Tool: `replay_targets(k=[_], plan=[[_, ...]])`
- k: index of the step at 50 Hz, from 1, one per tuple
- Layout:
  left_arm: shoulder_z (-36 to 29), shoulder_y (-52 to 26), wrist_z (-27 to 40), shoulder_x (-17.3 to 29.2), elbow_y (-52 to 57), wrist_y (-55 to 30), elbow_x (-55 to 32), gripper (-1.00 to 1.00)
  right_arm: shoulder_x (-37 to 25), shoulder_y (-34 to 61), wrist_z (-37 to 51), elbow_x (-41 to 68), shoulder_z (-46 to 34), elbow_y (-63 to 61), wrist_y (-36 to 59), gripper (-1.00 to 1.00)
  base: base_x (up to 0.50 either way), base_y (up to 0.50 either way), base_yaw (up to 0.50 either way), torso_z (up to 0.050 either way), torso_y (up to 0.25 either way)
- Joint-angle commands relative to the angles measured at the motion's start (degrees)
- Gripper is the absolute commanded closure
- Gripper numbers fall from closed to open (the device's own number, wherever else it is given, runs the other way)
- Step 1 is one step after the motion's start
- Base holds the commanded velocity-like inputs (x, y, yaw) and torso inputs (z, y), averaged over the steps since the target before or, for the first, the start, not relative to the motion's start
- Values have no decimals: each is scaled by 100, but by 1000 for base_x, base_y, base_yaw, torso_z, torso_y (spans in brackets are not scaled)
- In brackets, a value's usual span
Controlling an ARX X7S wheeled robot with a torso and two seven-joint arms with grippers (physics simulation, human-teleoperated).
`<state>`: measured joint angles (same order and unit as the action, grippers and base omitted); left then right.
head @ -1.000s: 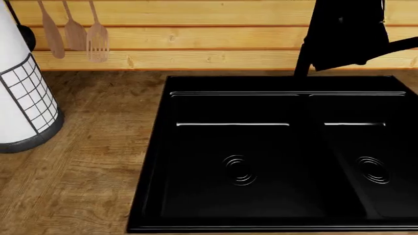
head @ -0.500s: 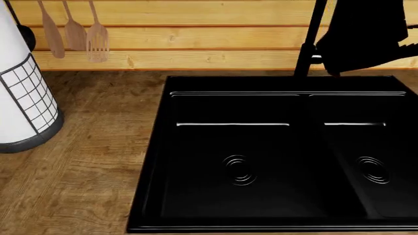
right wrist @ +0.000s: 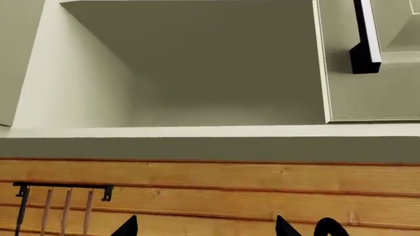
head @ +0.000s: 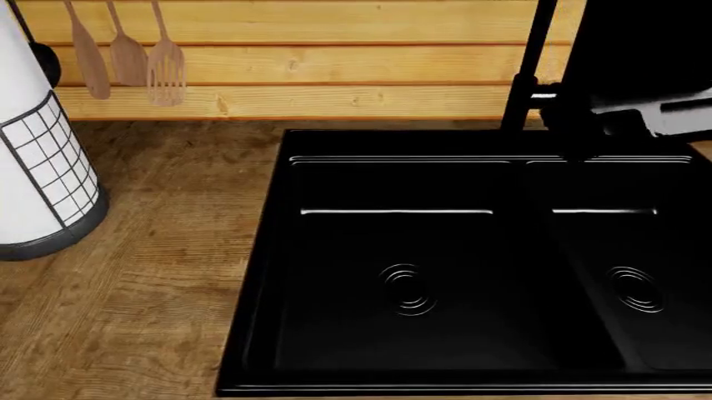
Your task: Pick the kettle from the counter and place it on the tray. Then pick the mug from the cabinet and place it on the tray. Then close the cabinet doors.
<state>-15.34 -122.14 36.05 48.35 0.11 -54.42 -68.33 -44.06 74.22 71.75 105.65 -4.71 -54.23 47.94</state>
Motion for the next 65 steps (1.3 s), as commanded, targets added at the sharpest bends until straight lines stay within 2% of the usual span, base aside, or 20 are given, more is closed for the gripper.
replay_targets(k=[1, 13, 17, 26, 36, 46, 56, 65], plan=[[-684, -1276, -816, -1111, -1355, -44, 1075, -100, -50, -831, -228, -229, 348, -241, -120, -100, 0, 0, 0, 0, 0], [1138, -1284, -2704, -3139, -1534, -1065, 4384, -100, 52, -1912, -519, -370, 1046, -567, -77, -100, 0, 0, 0, 0, 0], [1631, -1285, -3007, -3608, -1547, -1114, 4830, -100, 243, -1943, -453, -108, 1436, -569, 263, -100, 0, 0, 0, 0, 0], [1755, -1285, -2065, -3702, -1803, -846, 3153, -100, 576, -1787, -142, 511, 1983, -558, 807, -100, 0, 0, 0, 1, 0], [1736, -1285, -1575, -3839, -2180, -608, 2099, -100, 780, -1607, 90, 847, 2115, -534, 1065, -100, 0, 0, 0, 1, 0], [1729, -1285, -1506, -4047, -2496, -418, 1605, -100, 950, -1696, 70, 949, 2357, -521, 1253, -100, 0, 0, 0, 1, 1], [1659, -1285, -406, -4196, -2877, -225, -618, -100, 1036, -1736, 147, 1228, 2613, -532, 1373, -100, 0, 0, 0, 0, 2], [1561, -1285, 203, -4451, -3276, -94, -2021, -100, 1146, -1752, 196, 1404, 2765, -506, 1517, -100, 0, 0, 0, 0, 0]])
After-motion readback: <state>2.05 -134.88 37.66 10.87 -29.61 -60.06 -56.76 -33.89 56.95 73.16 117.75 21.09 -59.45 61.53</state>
